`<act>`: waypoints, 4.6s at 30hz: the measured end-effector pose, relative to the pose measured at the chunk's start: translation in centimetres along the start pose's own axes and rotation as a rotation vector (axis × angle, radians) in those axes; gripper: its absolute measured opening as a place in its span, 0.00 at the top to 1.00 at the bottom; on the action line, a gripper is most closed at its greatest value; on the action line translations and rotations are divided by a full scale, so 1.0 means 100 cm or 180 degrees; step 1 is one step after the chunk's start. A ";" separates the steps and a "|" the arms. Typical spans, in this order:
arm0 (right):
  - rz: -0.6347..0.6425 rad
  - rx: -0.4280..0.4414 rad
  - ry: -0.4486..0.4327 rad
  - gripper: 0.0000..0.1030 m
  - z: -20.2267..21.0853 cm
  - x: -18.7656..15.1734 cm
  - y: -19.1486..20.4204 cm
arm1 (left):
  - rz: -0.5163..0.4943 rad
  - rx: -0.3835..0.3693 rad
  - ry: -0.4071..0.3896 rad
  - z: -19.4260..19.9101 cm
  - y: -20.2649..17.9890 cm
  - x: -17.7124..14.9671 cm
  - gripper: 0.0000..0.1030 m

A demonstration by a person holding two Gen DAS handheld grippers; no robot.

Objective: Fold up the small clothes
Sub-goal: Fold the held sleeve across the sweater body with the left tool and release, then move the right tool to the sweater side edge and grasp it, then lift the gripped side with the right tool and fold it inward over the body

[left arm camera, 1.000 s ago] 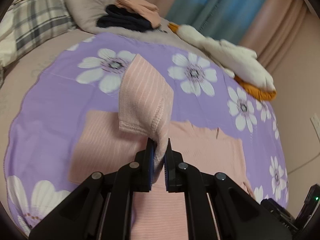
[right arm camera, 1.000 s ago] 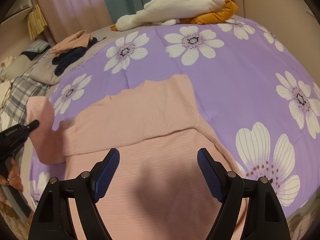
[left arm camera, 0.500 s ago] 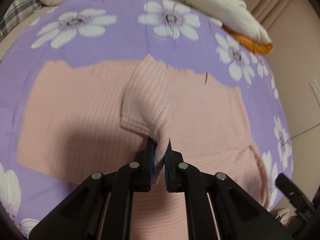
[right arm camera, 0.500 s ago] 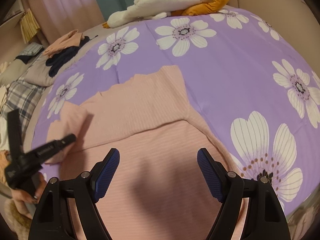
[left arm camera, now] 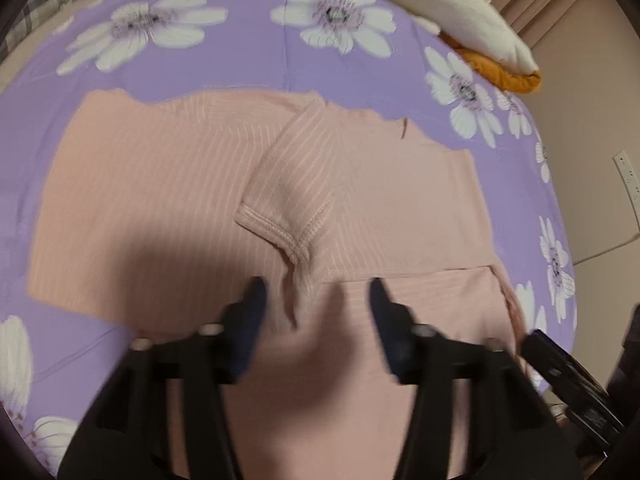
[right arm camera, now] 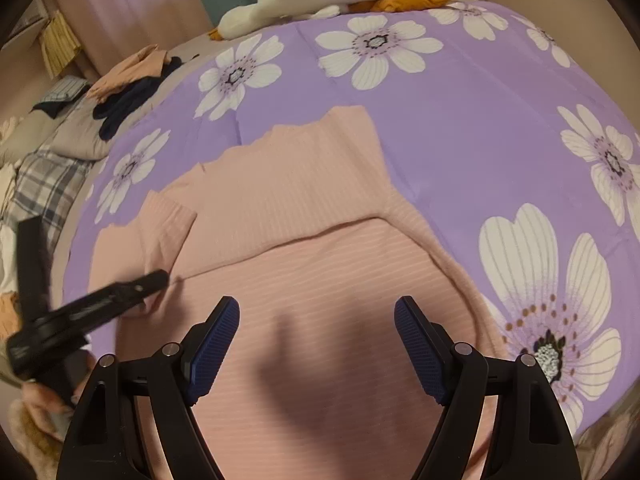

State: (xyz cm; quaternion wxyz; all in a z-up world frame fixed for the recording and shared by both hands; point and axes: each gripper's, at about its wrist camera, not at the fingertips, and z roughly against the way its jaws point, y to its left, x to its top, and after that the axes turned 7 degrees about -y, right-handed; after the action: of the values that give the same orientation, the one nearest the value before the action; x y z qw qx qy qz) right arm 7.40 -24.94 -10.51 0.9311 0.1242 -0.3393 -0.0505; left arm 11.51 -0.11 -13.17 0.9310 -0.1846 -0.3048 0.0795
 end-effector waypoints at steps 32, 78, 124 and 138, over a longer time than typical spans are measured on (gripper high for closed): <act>0.0973 0.0196 0.0062 0.23 -0.025 0.004 0.123 | 0.0927 0.0512 -0.0553 0.119 0.141 -0.032 0.26; 0.1248 0.0358 -0.0299 0.86 -0.051 0.051 0.170 | 0.1109 0.0516 -0.0372 0.116 0.160 -0.045 0.27; 0.0887 0.0223 -0.0786 0.86 -0.016 0.129 0.113 | 0.0872 0.0499 -0.0234 0.090 0.128 -0.027 0.28; 0.0792 0.0147 -0.0621 0.86 -0.032 0.128 0.091 | 0.0736 0.0480 -0.0139 0.068 0.110 -0.013 0.28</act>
State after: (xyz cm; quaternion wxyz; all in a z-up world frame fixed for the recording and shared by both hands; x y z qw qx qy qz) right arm 19.32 -17.81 -2.56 0.8897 0.0971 -0.4419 0.0613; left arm 5.99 11.66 -13.16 0.9200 -0.1463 -0.2948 0.2130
